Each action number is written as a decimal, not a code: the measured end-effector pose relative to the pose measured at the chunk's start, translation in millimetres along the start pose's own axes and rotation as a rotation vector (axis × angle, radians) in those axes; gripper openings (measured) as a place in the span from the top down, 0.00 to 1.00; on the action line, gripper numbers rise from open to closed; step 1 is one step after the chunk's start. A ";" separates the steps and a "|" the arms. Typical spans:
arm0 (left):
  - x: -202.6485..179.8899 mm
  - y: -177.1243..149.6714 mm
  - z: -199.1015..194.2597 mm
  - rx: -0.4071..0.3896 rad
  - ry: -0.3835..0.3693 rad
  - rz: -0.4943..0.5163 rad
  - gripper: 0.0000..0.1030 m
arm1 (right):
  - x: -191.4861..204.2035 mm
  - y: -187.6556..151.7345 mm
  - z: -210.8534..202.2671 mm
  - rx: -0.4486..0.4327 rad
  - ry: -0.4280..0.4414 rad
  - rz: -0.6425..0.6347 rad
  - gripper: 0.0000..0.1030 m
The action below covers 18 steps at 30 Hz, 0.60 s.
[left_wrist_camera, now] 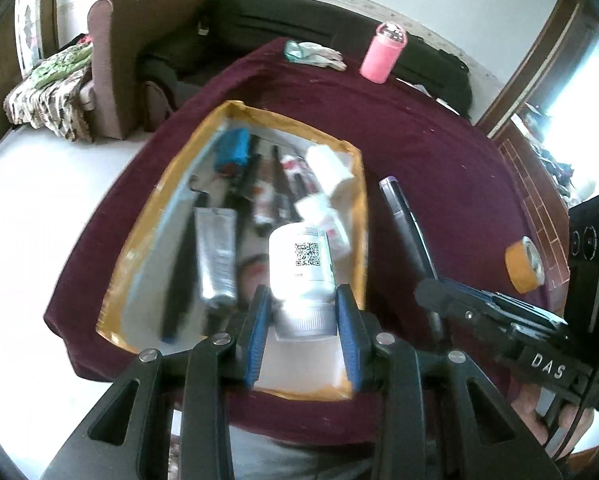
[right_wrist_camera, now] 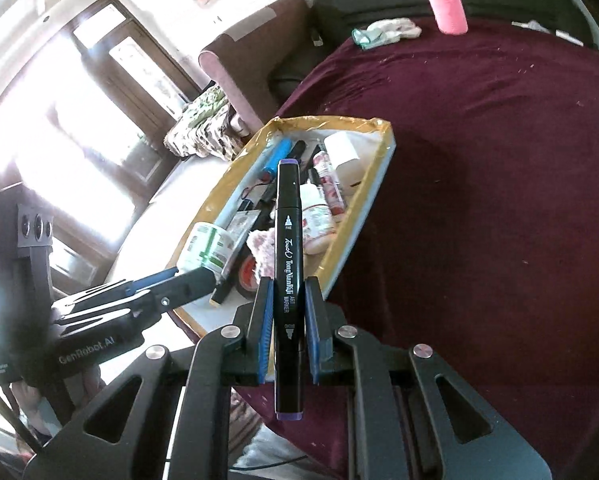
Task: Organize objects
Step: 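Carry the white pill bottle and purple-capped marker over the white tray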
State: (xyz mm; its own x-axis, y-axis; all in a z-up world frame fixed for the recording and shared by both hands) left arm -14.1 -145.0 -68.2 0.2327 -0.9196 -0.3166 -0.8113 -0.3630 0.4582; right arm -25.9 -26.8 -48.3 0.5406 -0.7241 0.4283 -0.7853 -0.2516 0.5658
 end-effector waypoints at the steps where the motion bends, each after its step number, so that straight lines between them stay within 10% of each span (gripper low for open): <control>1: 5.0 2.8 1.0 0.000 0.006 -0.002 0.73 | 0.6 3.1 5.7 0.007 0.006 0.010 0.88; 18: 52.4 42.7 42.5 0.060 0.038 -0.020 0.73 | 13.4 54.9 68.8 0.057 -0.026 0.025 0.88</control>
State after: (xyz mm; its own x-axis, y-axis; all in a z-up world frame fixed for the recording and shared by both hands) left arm -59.3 -202.4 -100.5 0.2684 -0.9176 -0.2933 -0.8369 -0.3729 0.4007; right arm -82.5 -94.5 -60.0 0.5129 -0.7470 0.4231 -0.8150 -0.2689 0.5133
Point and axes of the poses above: each gripper's, at about its wrist camera, not at the fingertips, and z roughly the way its jaws point, x to its left, y to its top, the point moved 9 cm from there along z, roughly the way its jaws point, and after that the axes turned 7 degrees about -z, right-handed, at the moved point
